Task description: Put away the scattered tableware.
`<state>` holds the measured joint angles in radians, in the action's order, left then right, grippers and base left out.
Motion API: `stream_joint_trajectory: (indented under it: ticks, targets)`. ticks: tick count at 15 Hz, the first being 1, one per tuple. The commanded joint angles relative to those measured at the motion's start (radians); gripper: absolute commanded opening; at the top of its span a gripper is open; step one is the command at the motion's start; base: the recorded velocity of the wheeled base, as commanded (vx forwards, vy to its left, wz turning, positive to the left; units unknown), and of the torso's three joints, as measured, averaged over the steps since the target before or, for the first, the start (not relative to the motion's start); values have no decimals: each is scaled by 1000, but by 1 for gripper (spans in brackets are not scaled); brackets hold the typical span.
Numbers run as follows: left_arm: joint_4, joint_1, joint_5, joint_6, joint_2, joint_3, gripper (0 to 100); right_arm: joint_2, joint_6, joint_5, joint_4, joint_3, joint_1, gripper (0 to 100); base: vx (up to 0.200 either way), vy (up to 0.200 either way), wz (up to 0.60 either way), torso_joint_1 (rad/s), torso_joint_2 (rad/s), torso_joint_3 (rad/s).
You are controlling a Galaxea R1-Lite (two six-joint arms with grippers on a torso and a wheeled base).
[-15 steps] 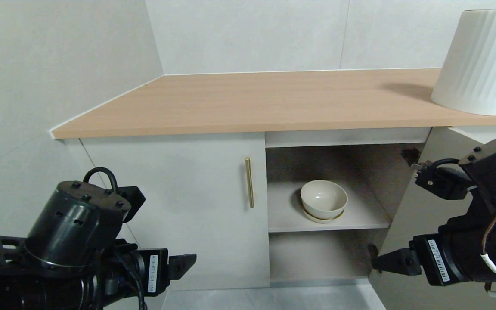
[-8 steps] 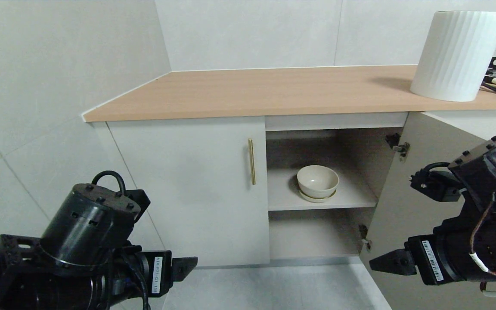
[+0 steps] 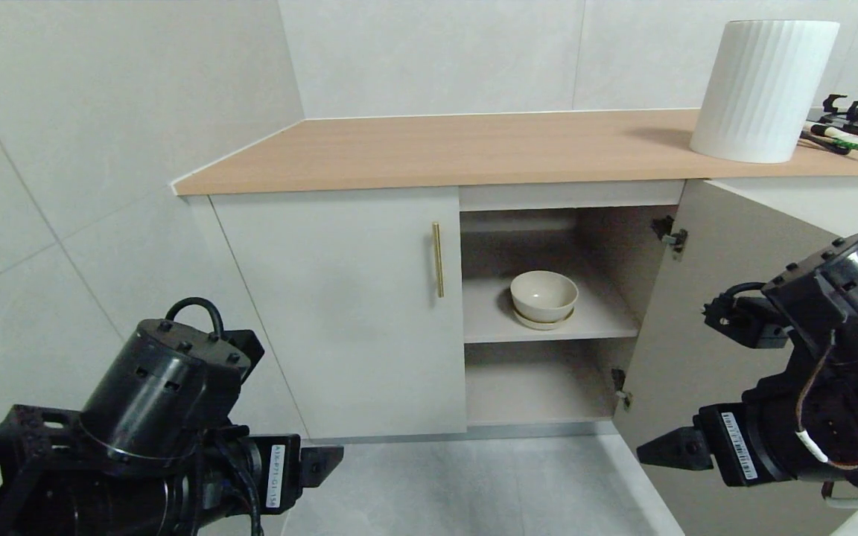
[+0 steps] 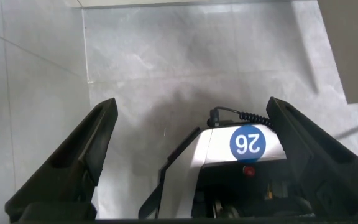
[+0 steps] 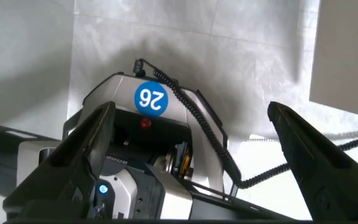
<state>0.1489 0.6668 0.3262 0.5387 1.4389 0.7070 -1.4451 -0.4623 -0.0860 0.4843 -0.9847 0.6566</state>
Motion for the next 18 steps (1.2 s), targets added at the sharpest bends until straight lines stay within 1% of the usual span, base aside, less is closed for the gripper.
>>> stream_joint_trajectory:
  ticks: [1,5,8,11,13,15,17,18]
  targets:
    - [0,0,1,1,8,0,100,-5,1,0,0,0,1,100,0,0,0,0,0,0]
    - [0,0,1,0,8,0,100,6,7,0,5,9,1,100,0,0,0,0,0,0]
    - [1,0,2,-3,6,-1,100,29,42,2,19,31,5,100,0,-200,0,1,4,2]
    - [1,0,2,-3,6,-1,100,81,99,11,139,20,11,100,0,-200,0,6,7,-1]
    - [1,0,2,-3,6,-1,100,178,211,12,274,20,26,100,0,-200,0,2,5,2]
    - [1,0,2,-3,8,-1,100,250,289,9,366,17,28,100,0,-200,0,2,5,9]
    - [1,0,2,-3,8,-1,100,276,303,-11,405,15,24,100,0,-200,0,0,2,5]
    - [1,0,2,-3,8,-1,100,282,301,-80,409,15,11,100,0,0,0,0,0,0]
